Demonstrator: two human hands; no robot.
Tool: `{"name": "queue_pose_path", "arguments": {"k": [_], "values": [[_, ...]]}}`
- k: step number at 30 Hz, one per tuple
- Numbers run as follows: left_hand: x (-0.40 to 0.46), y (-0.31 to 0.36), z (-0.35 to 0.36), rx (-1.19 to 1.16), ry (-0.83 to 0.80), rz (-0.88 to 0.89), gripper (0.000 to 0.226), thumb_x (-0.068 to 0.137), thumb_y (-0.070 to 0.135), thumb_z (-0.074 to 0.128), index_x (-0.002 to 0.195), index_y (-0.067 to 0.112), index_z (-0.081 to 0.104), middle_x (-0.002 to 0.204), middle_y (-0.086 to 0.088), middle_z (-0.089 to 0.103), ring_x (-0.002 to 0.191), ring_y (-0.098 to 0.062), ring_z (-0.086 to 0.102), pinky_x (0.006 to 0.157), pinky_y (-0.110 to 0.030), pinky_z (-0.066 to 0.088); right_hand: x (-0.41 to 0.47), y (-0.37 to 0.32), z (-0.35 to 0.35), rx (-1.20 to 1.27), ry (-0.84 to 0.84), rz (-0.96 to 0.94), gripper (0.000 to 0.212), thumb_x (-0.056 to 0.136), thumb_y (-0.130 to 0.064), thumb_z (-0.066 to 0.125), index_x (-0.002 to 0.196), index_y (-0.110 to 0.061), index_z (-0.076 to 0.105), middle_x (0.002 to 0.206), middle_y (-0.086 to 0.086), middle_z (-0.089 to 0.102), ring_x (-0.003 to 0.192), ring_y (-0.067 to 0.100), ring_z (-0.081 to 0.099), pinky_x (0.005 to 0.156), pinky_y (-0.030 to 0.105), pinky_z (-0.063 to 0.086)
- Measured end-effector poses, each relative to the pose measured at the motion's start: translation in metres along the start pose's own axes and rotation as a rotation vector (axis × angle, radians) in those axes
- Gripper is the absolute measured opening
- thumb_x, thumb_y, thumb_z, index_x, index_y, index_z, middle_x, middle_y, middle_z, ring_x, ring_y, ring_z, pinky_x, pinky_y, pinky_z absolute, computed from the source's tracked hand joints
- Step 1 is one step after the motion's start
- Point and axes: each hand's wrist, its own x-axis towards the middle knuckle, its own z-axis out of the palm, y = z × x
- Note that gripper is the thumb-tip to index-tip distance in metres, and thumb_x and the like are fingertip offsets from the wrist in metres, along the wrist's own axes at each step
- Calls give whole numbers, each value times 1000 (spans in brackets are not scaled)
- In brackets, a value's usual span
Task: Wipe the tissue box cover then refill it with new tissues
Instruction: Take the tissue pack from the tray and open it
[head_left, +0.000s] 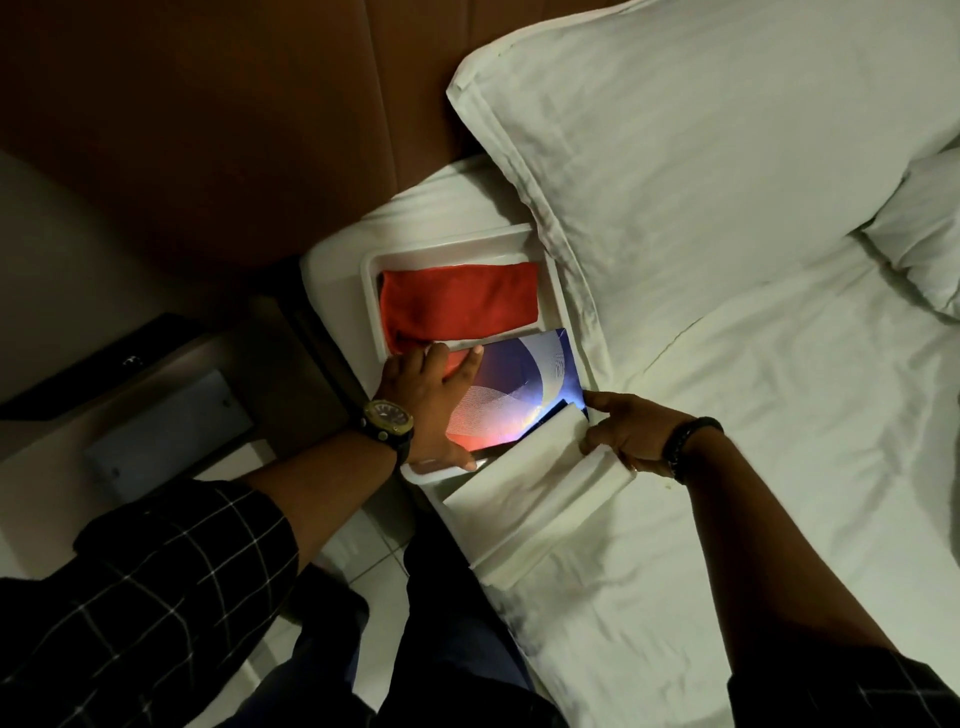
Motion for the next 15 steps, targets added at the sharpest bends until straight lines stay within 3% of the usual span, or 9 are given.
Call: {"name": "queue_pose_path", "arguments": {"k": [2,4,7,9,11,13,15], "values": [[0,0,2,37,-20,3,145,32,93,56,152,27,10,136,-12,36,114,-34,42,95,-45,39,-10,-1,-5,-85,80,-26,74,78,2,64,141,-29,44,71,4,72,56,23,51,50,29,45],[-1,2,2,42,-57,-1,145,36,92,59,153,27,5,148,-16,26,129,-38,33,106,-51,31,-24,-1,-12,-100,146,-82,76,79,2,66,145,-24,39,58,-5,65,50,15,48,46,26,41],[2,1,-4,-85,-122,-31,130,52,89,58,154,32,1,160,-12,7,145,-38,11,117,-55,11,-56,-14,-14,-146,223,-198,75,77,-3,71,143,-25,43,71,-7,67,58,13,59,51,24,46],[5,-1,-14,-330,-112,-84,110,66,82,57,154,32,12,163,-8,4,148,-34,4,120,-52,7,-79,-32,-9,-178,260,-279,73,77,-8,75,139,-28,46,81,-3,66,59,10,60,49,19,45],[3,0,-26,-671,-4,-187,94,75,73,58,151,28,26,162,-8,10,149,-28,8,120,-44,15,-100,-54,0,-172,274,-369,67,77,-12,77,136,-28,50,77,0,63,54,11,56,47,18,44],[0,-1,-40,-1025,123,-326,80,80,68,58,146,25,39,157,-5,27,144,-22,25,114,-31,25,-120,-77,12,-129,272,-483,59,78,-10,76,132,-25,56,74,5,59,57,17,54,48,23,43],[-5,-13,-58,-1397,193,-474,70,84,68,52,136,23,51,144,-3,49,128,-18,49,105,-33,41,-137,-102,27,-29,213,-619,52,80,0,72,125,-24,61,80,11,59,68,23,55,58,34,45]]}}
